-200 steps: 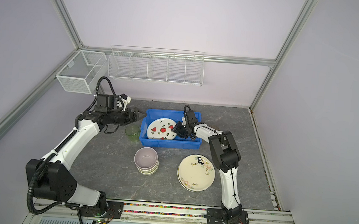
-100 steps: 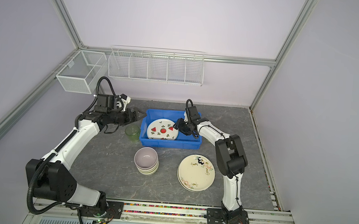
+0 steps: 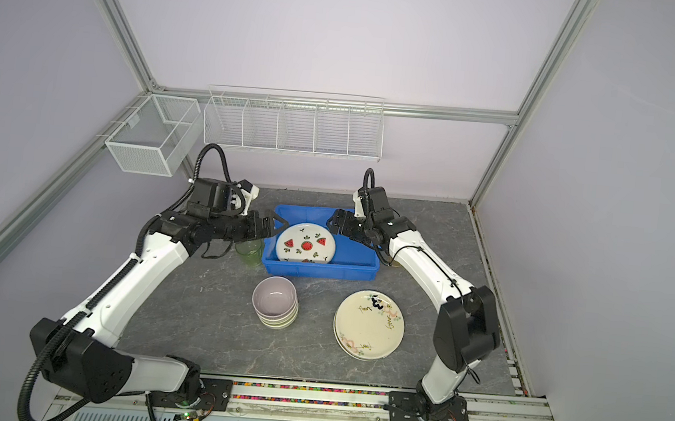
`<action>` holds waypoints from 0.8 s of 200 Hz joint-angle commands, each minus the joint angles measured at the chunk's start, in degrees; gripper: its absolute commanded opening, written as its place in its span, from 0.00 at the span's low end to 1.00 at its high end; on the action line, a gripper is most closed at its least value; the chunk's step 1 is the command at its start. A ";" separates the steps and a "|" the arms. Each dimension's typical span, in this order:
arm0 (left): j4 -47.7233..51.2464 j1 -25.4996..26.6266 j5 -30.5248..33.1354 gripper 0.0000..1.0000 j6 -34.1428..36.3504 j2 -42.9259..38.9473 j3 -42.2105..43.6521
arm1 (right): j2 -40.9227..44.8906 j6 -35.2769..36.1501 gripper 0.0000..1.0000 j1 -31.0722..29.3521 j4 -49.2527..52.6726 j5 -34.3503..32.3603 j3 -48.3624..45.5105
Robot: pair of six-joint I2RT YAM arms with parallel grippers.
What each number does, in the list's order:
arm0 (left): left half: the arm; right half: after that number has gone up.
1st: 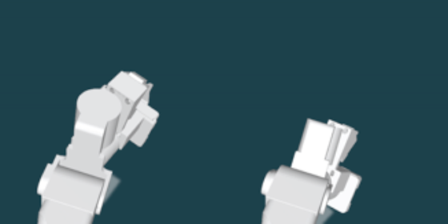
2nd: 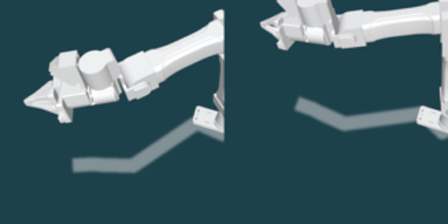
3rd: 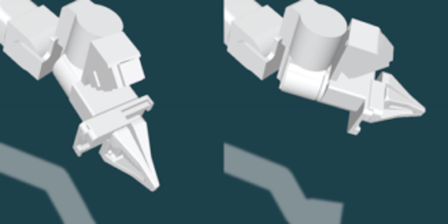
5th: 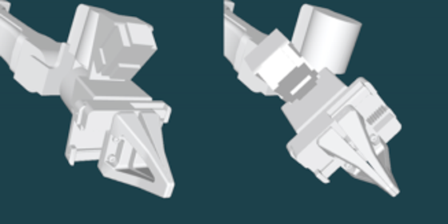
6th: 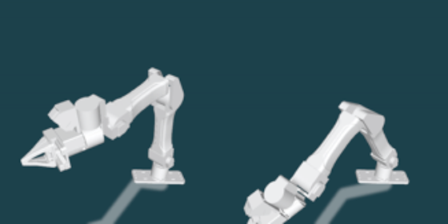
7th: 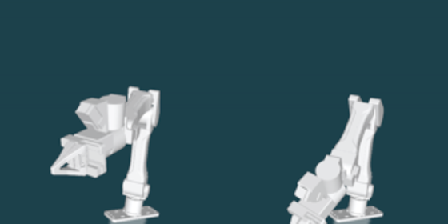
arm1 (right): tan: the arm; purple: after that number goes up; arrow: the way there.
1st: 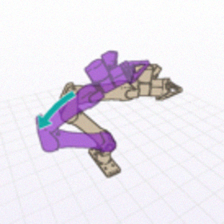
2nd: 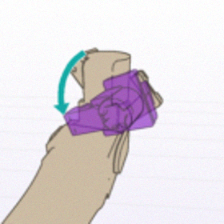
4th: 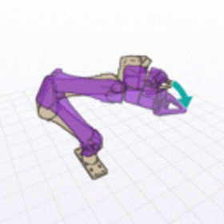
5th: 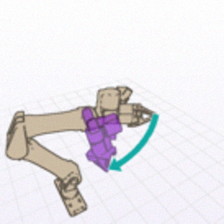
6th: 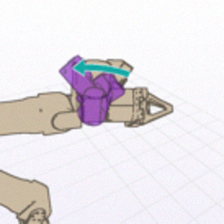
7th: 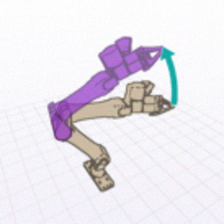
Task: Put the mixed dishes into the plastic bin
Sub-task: 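Release the plate with the right gripper and draw both arms toward the cream plates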
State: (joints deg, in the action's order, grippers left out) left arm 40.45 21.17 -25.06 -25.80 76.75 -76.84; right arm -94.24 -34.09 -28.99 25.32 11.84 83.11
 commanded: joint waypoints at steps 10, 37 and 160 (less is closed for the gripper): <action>1.09 5.68 3.68 0.99 -4.29 -2.04 -0.16 | 10.73 2.51 0.88 -0.45 6.11 -2.06 -8.37; -1.82 11.81 4.98 0.99 -7.48 -1.88 1.53 | 21.46 1.20 0.88 -0.45 9.94 -4.28 -16.92; -9.81 26.44 4.90 1.00 -13.87 9.48 3.29 | 53.90 -8.28 0.89 2.45 19.16 -5.15 -45.95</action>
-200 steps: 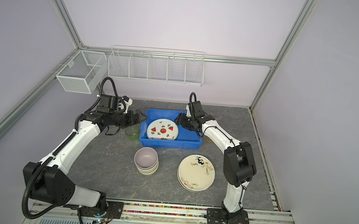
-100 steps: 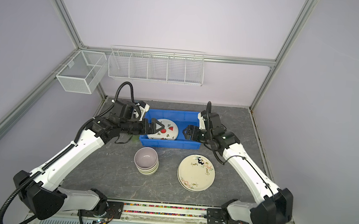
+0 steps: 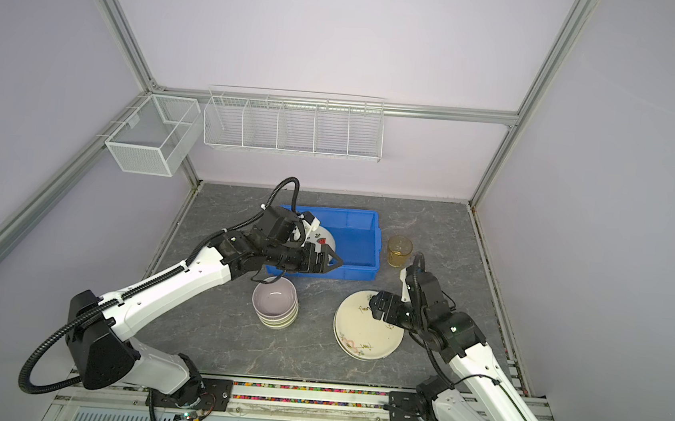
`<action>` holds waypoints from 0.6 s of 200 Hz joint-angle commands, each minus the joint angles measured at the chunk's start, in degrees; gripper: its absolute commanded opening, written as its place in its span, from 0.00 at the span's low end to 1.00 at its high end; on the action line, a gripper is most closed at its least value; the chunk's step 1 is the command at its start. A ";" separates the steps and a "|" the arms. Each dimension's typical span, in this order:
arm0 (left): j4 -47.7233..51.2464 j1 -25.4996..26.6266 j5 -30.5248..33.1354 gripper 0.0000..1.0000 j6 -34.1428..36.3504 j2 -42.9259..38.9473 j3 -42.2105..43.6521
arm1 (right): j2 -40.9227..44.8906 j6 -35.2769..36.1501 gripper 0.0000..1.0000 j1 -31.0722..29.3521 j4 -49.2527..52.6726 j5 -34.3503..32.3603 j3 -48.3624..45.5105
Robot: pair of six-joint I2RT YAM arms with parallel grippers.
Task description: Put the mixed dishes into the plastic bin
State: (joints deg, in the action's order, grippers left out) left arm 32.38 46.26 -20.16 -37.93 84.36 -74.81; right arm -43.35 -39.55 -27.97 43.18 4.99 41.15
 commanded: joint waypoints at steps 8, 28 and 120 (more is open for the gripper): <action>-2.34 1.74 -0.27 1.00 -2.24 2.49 1.87 | 4.26 -3.03 0.89 2.30 1.44 2.06 -5.35; -4.17 2.48 -0.48 1.00 -3.91 3.81 3.70 | 7.26 -3.12 0.89 5.39 2.52 4.12 -8.40; -4.25 5.91 -2.95 1.00 -4.69 12.37 2.56 | 8.23 0.27 0.92 18.52 0.47 16.57 -15.37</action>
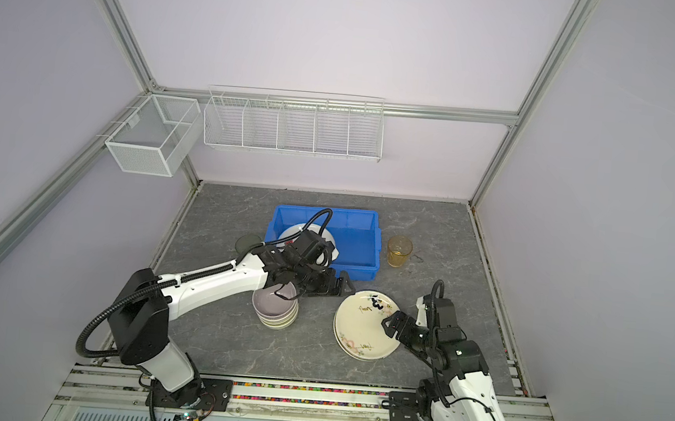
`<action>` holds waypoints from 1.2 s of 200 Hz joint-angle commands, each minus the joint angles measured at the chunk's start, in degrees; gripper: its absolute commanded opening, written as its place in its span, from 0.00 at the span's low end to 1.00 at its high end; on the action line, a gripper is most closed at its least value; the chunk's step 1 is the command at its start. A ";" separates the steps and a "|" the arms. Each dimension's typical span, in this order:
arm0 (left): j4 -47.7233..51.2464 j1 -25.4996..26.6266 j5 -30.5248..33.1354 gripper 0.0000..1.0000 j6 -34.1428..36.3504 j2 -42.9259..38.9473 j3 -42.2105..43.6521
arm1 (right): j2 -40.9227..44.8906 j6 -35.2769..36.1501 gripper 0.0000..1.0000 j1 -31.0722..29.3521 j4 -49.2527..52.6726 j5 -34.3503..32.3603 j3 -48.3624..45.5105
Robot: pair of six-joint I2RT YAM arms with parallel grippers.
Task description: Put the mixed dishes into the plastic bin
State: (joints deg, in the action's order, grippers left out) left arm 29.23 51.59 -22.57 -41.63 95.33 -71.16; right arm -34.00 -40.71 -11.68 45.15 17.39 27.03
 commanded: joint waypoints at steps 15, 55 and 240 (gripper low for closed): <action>-1.24 0.86 -0.62 1.00 -1.04 2.12 -1.41 | -1.96 1.98 0.93 3.42 -2.14 4.88 -1.52; -1.65 1.31 -0.89 1.00 -1.01 4.21 -1.83 | -5.35 4.03 0.94 5.85 -3.81 6.05 -2.42; -3.30 1.93 -2.63 1.00 -1.04 9.95 -3.89 | -10.99 6.11 0.97 6.40 -8.45 8.32 -1.71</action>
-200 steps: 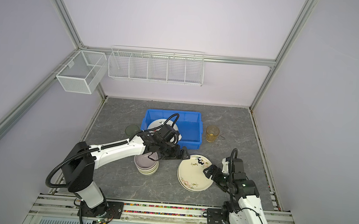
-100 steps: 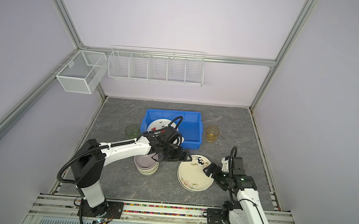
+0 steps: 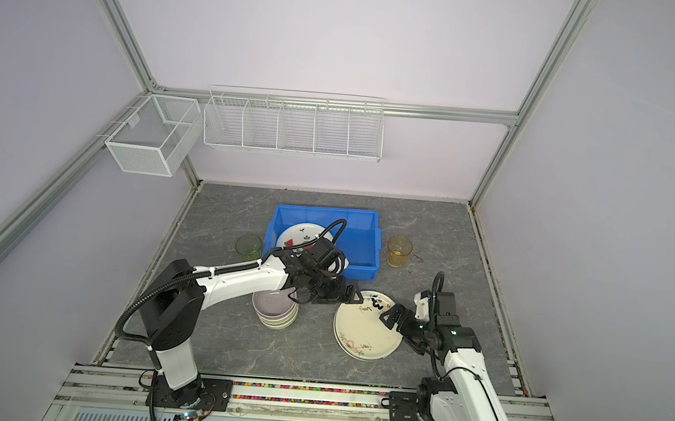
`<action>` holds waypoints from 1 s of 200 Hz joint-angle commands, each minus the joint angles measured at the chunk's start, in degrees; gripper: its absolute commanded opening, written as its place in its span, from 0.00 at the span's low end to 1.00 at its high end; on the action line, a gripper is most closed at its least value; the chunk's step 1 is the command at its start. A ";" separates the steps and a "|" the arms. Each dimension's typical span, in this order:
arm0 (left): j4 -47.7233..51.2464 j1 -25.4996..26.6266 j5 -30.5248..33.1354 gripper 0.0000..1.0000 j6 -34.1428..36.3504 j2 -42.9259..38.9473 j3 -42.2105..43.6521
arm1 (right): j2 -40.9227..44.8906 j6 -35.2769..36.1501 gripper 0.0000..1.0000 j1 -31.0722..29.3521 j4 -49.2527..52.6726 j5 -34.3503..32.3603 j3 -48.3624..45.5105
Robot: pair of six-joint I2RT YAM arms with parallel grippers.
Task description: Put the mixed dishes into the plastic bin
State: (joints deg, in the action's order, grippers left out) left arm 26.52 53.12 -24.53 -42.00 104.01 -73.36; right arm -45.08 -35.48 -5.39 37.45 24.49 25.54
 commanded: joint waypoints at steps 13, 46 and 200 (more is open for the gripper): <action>-0.59 0.40 -0.54 1.00 -0.61 1.48 -1.58 | 0.25 0.90 0.95 0.11 -0.82 1.35 -0.36; -0.77 0.49 -0.62 1.00 -0.62 1.74 -1.42 | 0.28 1.12 0.91 0.11 -1.21 2.10 -0.46; -0.24 0.84 0.20 0.98 -0.45 1.81 -0.79 | -3.27 0.04 0.87 -2.22 -6.73 3.37 -2.87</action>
State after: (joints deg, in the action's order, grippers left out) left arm 25.87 53.60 -24.95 -42.00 105.14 -73.41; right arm -47.70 -35.11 -6.92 32.71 26.83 23.66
